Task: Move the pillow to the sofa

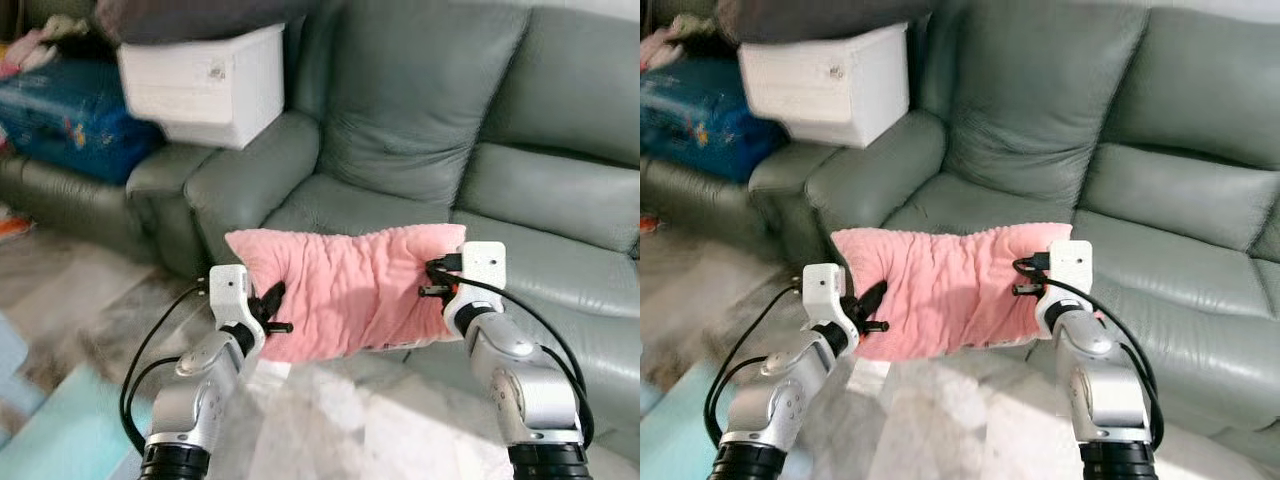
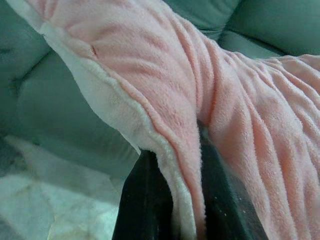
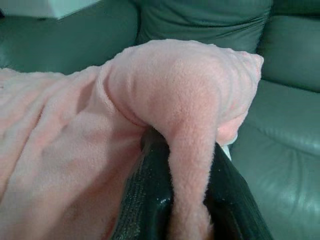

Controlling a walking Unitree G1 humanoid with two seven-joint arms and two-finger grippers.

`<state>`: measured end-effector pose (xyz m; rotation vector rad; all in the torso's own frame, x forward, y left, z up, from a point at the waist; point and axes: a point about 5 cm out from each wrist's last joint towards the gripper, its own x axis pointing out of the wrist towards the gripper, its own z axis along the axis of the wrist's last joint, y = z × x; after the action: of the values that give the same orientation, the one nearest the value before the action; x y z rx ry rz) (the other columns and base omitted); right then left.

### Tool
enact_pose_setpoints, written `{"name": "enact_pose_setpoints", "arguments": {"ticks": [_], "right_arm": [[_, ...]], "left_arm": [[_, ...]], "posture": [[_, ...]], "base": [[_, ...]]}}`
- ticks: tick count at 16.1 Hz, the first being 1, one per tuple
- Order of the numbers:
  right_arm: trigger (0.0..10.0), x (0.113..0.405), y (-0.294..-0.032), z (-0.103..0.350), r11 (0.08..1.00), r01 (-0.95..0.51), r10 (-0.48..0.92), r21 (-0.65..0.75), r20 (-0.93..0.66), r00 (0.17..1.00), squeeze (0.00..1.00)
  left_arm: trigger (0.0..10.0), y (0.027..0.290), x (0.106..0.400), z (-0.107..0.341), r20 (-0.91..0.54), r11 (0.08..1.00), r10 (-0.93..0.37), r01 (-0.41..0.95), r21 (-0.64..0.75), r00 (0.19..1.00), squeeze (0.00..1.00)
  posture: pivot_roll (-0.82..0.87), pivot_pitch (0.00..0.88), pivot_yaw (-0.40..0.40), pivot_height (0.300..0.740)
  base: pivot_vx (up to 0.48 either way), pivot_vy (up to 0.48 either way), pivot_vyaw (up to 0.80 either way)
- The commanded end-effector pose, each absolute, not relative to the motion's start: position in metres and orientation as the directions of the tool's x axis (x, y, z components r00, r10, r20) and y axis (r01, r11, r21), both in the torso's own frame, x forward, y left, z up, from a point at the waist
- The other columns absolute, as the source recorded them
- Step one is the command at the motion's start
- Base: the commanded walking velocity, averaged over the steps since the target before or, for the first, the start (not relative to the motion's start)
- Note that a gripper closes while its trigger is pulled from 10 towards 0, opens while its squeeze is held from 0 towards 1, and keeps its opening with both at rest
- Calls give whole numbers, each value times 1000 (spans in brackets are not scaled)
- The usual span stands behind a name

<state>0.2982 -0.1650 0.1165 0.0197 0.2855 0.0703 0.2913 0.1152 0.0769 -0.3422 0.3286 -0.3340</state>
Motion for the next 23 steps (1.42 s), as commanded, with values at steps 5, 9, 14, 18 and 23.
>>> {"name": "enact_pose_setpoints", "arguments": {"ticks": [5,9,14,18,23], "right_arm": [[10000,299,-164,124,996,-84,88,27,-253,964,0],[10000,299,-163,123,996,-89,92,26,-262,961,0],[10000,299,-164,123,996,-91,94,22,-264,960,0],[10000,299,-163,123,995,-92,95,24,-261,961,0],[10000,299,-162,123,995,-92,95,24,-258,961,0]], "left_arm": [[10000,105,292,86,-219,869,-420,321,-376,881,0],[10000,104,291,85,-223,868,-423,322,-378,878,0],[10000,103,290,85,-226,866,-428,325,-380,875,0],[10000,106,291,82,-248,886,-393,293,-360,885,0],[10000,105,292,84,-236,882,-409,316,-350,881,0]], "posture": [[-193,0,2,740],[-193,0,0,740],[-195,0,-1,740],[-192,0,-3,740],[-194,0,1,740]], "base": [[338,0,0],[348,0,-347],[336,0,-734],[157,0,-362],[0,0,0]]}}
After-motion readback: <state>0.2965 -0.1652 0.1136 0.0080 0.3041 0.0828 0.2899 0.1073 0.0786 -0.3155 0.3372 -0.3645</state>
